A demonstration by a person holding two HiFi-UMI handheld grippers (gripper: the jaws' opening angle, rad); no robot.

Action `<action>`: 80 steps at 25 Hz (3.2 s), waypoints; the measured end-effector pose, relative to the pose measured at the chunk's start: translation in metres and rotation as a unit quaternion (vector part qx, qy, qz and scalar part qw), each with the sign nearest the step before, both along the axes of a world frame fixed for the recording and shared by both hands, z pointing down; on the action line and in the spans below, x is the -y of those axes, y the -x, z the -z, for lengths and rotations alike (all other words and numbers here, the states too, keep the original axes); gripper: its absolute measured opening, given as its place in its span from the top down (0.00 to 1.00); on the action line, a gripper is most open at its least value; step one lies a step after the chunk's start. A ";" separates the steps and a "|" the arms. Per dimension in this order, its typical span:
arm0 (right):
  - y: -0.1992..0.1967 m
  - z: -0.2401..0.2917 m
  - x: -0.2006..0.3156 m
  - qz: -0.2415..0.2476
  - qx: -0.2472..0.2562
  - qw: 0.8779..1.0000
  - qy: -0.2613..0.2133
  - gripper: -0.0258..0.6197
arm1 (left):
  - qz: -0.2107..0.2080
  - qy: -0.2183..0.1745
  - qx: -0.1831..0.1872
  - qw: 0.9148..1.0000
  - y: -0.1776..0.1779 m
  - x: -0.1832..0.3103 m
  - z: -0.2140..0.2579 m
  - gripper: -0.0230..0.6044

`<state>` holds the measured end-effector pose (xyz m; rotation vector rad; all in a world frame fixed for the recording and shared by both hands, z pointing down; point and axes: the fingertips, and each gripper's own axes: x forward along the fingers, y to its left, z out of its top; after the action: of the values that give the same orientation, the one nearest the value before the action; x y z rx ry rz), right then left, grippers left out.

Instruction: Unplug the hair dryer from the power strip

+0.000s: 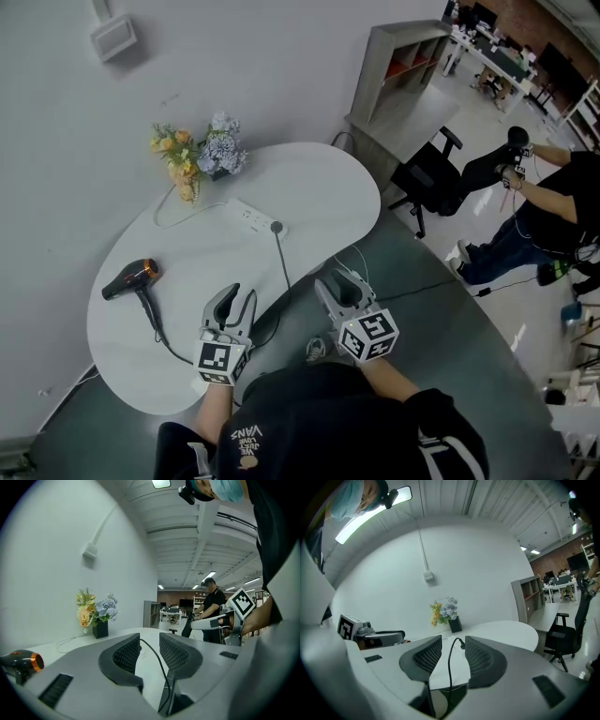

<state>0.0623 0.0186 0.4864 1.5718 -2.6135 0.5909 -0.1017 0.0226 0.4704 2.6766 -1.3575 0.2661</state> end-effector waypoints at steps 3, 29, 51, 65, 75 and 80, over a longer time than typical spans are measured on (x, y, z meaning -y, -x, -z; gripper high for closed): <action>-0.011 -0.005 0.014 0.023 -0.005 1.000 0.003 0.74 | 0.016 0.001 0.008 1.000 -0.011 0.009 -0.004 0.76; -0.007 -0.053 0.111 0.096 -0.036 0.994 0.038 0.74 | -0.003 0.037 0.100 0.994 -0.033 0.124 -0.054 0.75; 0.045 -0.112 0.184 0.120 -0.076 0.986 0.082 0.74 | -0.115 0.082 0.185 0.973 -0.030 0.190 -0.136 0.63; 0.075 -0.131 0.202 0.183 -0.134 0.972 0.066 0.74 | -0.182 0.076 0.237 0.951 -0.033 0.210 -0.165 0.59; 0.094 -0.132 0.214 0.230 -0.178 0.957 0.022 0.74 | -0.247 0.053 0.284 0.925 -0.038 0.215 -0.178 0.56; 0.101 -0.134 0.218 0.244 -0.180 0.953 0.012 0.74 | -0.279 0.037 0.319 0.905 -0.039 0.215 -0.185 0.56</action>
<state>-0.0383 -0.1992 0.6206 0.8594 -2.5429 0.2661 -0.0628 -0.1923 0.6552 2.9658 -0.5844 1.3131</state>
